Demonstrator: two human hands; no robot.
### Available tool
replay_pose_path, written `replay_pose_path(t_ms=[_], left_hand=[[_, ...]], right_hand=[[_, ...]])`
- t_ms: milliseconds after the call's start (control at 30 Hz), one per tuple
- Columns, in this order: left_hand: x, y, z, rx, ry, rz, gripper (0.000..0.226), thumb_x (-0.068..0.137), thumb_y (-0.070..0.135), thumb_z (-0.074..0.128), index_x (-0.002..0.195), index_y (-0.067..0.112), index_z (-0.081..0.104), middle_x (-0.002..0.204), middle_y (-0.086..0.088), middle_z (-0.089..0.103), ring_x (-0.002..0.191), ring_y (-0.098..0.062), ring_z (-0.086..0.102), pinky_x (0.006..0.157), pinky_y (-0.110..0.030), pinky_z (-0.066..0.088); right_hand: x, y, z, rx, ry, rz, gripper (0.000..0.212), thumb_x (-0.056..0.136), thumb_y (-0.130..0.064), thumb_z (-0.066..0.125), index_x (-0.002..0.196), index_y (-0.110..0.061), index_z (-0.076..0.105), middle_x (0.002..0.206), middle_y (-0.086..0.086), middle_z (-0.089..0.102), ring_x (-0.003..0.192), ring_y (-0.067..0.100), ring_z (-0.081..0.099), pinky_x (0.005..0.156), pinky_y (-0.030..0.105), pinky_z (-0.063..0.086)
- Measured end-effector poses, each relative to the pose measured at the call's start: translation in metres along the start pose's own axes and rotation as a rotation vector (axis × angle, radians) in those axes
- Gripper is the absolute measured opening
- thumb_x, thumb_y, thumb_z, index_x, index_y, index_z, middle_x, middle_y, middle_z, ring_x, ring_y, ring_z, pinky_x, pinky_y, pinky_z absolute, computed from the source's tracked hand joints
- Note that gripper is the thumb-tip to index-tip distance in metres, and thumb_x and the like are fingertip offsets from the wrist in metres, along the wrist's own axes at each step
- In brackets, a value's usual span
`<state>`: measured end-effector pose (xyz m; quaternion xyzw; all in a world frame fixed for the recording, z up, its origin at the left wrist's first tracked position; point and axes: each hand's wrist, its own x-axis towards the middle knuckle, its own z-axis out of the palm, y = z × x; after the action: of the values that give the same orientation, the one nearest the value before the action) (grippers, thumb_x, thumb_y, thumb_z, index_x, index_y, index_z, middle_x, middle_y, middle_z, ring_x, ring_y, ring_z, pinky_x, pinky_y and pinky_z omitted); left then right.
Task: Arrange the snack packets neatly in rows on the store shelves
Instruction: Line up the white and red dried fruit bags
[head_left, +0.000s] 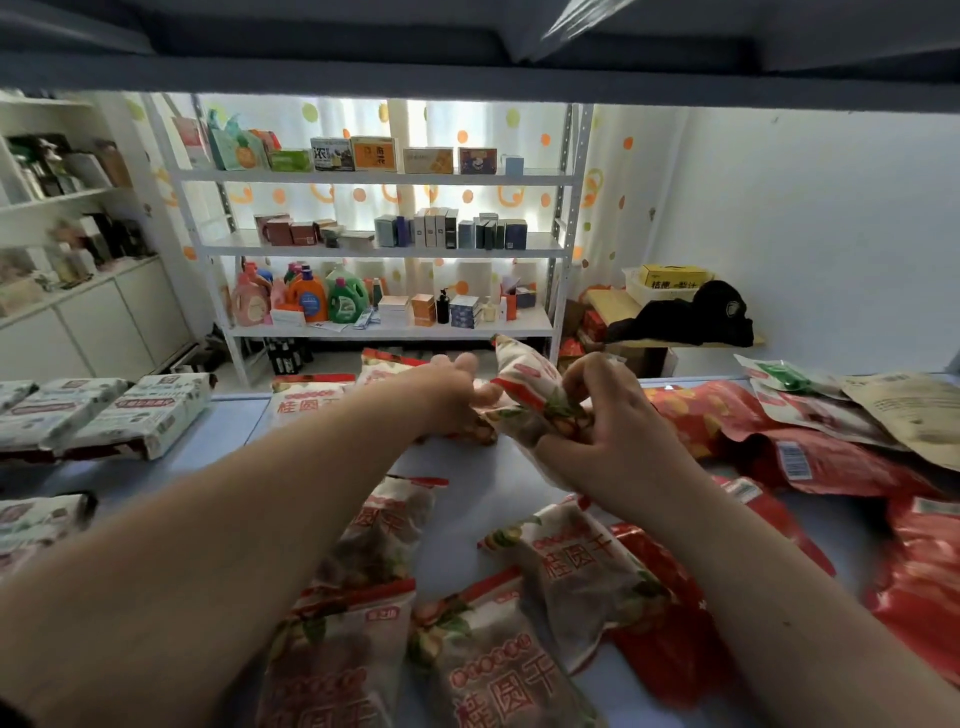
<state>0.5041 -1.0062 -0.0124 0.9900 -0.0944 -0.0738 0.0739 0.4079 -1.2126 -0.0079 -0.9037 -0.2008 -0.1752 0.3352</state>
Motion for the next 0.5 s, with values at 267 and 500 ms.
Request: replay_pose_path(t_ms=[267, 500], left_hand=[[-0.002, -0.015, -0.008, -0.218, 0.265, 0.033, 0.014, 0.091, 0.015, 0.047, 0.091, 0.024, 0.057, 0.101, -0.005, 0.066, 0.076, -0.010, 0.055, 0.062, -0.024, 0.041], [-0.002, -0.060, 0.001, 0.080, 0.005, 0.067, 0.050, 0.092, 0.057, 0.030, 0.141, 0.050, 0.037, 0.154, 0.003, 0.033, 0.141, -0.028, 0.027, 0.112, -0.059, 0.022]], right_hand=[[-0.003, -0.002, -0.002, -0.016, -0.142, -0.023, 0.042, 0.063, -0.060, 0.056, 0.092, -0.039, 0.034, 0.102, -0.017, 0.038, 0.080, 0.003, 0.049, 0.060, 0.018, 0.040], [-0.008, -0.005, -0.005, -0.361, -0.357, -0.203, 0.046, 0.069, -0.052, 0.063, 0.096, -0.047, 0.026, 0.111, -0.012, 0.035, 0.091, 0.015, 0.050, 0.065, 0.028, 0.045]])
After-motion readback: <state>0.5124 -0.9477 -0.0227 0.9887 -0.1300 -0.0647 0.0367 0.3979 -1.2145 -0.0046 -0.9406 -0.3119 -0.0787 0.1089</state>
